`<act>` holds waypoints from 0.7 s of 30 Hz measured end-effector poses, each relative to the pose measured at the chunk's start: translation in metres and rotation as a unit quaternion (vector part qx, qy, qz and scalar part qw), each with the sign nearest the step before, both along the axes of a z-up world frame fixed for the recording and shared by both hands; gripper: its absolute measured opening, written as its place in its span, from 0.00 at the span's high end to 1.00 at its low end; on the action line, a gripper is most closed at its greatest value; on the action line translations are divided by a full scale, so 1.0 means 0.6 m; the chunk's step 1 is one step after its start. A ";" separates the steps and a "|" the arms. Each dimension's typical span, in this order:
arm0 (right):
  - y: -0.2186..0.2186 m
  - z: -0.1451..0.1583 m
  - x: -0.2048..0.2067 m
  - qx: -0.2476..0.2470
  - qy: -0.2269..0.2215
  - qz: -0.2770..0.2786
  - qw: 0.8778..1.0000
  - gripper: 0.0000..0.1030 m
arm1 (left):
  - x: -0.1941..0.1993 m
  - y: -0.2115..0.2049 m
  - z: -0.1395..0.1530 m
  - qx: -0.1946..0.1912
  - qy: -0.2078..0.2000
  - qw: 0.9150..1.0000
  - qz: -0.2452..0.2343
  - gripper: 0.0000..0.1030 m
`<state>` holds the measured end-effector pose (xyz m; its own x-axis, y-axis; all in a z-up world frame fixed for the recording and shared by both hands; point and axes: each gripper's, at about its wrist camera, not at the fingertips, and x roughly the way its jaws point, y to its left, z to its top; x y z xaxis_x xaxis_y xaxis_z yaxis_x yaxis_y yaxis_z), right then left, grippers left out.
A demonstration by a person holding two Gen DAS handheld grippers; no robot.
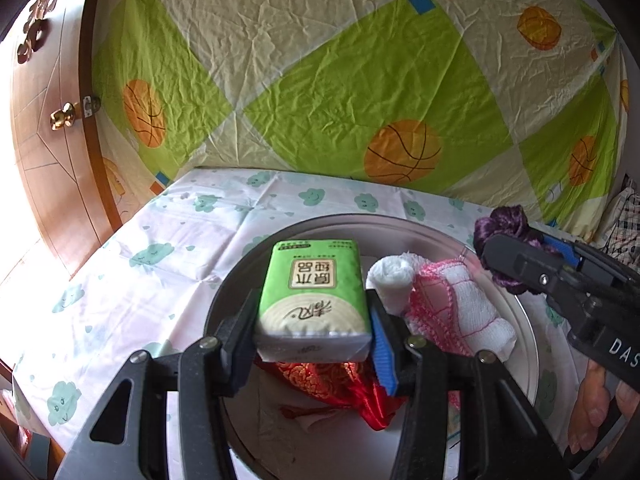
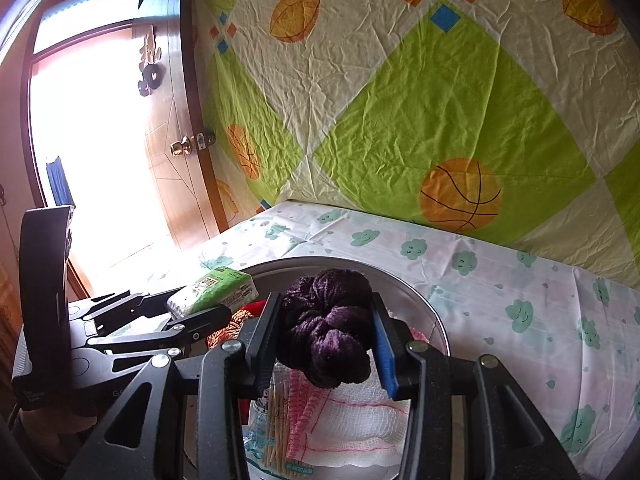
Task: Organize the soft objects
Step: 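Carry the tissue pack and scrunchie over the tin with both grippers, then open both grippers to drop the tissue pack and scrunchie into the tin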
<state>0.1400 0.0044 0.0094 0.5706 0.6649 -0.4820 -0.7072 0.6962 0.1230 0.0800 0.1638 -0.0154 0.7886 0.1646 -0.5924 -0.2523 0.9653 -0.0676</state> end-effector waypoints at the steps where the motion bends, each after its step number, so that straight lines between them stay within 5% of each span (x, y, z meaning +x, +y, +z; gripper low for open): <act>1: 0.003 -0.001 0.003 -0.004 0.003 0.001 1.000 0.57 | 0.004 0.000 -0.002 -0.005 0.005 1.000 -0.003 0.53; 14: 0.029 -0.032 0.028 -0.046 0.040 0.014 0.998 0.57 | 0.032 -0.011 -0.015 -0.006 0.047 0.998 -0.028 0.53; 17: 0.034 -0.044 0.026 -0.056 0.045 0.020 0.997 0.47 | 0.032 -0.015 -0.021 0.002 0.054 0.998 -0.026 0.51; 21: 0.025 -0.049 0.016 -0.057 0.038 0.013 0.998 0.37 | 0.026 -0.018 -0.022 0.009 0.055 0.998 -0.022 0.34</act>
<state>0.1495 0.0192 -0.0203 0.5134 0.6170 -0.5965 -0.7163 0.6909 0.0982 0.0955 0.1527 -0.0289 0.7263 0.1421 -0.6726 -0.2142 0.9765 -0.0250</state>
